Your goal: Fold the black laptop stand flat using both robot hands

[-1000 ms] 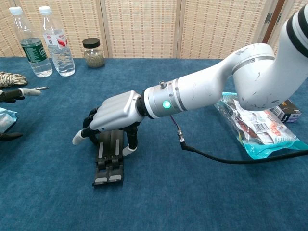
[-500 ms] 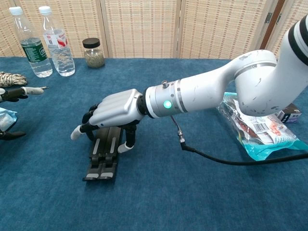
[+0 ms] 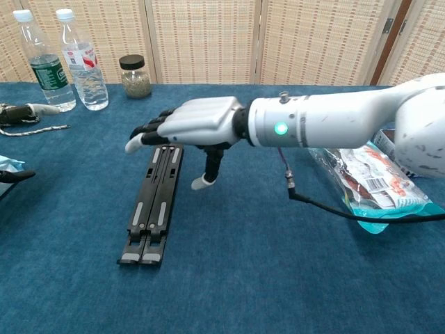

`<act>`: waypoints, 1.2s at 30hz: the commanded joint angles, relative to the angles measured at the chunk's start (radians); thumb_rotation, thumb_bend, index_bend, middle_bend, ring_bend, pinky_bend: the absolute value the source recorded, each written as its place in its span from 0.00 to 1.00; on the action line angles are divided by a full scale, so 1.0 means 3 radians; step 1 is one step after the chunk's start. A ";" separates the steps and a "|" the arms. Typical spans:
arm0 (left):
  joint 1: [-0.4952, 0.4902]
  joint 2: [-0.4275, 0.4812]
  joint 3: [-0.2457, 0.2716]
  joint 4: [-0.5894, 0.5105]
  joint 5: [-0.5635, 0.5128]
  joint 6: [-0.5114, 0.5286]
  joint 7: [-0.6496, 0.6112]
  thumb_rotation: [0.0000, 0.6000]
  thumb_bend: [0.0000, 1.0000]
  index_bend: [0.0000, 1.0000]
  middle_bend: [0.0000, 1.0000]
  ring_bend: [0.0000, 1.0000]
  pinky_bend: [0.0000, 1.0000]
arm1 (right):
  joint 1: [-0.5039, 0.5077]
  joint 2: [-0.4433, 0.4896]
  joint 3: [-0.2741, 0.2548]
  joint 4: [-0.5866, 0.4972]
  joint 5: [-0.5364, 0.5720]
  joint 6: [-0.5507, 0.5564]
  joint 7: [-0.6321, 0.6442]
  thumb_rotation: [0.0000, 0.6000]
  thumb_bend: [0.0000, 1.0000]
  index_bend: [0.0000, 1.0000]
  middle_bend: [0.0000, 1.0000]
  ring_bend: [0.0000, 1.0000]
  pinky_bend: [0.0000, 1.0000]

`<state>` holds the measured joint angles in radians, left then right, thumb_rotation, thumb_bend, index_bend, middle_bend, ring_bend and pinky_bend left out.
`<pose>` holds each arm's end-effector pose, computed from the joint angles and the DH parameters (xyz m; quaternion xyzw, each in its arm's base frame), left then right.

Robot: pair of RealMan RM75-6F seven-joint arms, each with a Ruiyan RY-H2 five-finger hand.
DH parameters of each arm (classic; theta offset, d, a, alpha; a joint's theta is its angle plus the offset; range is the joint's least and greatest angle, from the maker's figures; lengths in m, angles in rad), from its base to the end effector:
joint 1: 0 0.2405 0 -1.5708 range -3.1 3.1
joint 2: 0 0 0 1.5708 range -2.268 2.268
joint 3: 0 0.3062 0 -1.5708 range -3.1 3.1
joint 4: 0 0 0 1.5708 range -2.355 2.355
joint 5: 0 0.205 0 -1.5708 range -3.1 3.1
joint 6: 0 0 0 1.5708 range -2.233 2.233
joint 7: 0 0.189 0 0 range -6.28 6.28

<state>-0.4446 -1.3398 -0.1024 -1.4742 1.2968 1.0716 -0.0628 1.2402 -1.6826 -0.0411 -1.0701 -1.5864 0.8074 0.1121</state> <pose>-0.3085 0.3558 0.0627 -0.6458 -0.4776 -0.3825 0.4566 -0.0217 -0.4461 -0.1104 0.9075 -0.1135 0.3450 0.2109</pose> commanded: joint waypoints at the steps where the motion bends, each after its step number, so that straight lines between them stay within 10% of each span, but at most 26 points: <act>1: 0.0035 0.0065 -0.0003 -0.0058 0.0001 0.0066 0.0061 1.00 0.27 0.00 0.00 0.00 0.00 | -0.0575 0.0517 0.0201 -0.0753 0.0682 0.0261 -0.0867 1.00 0.16 0.00 0.00 0.00 0.00; 13: 0.0335 0.0204 -0.0005 -0.0236 -0.0027 0.0670 0.0522 1.00 0.27 0.00 0.00 0.00 0.00 | -0.1625 0.1457 0.0081 -0.2059 0.1735 0.1140 -0.1767 1.00 0.16 0.00 0.00 0.00 0.00; 36: 0.0868 0.0236 0.0180 -0.0615 0.0172 0.1407 0.0931 1.00 0.27 0.00 0.00 0.00 0.00 | -0.3058 0.1673 -0.0178 -0.2450 0.1148 0.2590 -0.1699 1.00 0.13 0.00 0.00 0.00 0.00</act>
<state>-0.1945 -1.2618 -0.0535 -1.6565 1.3374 1.4807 0.2137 0.3412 -1.1754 -0.0906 -1.8038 -1.2248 1.5691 -0.4007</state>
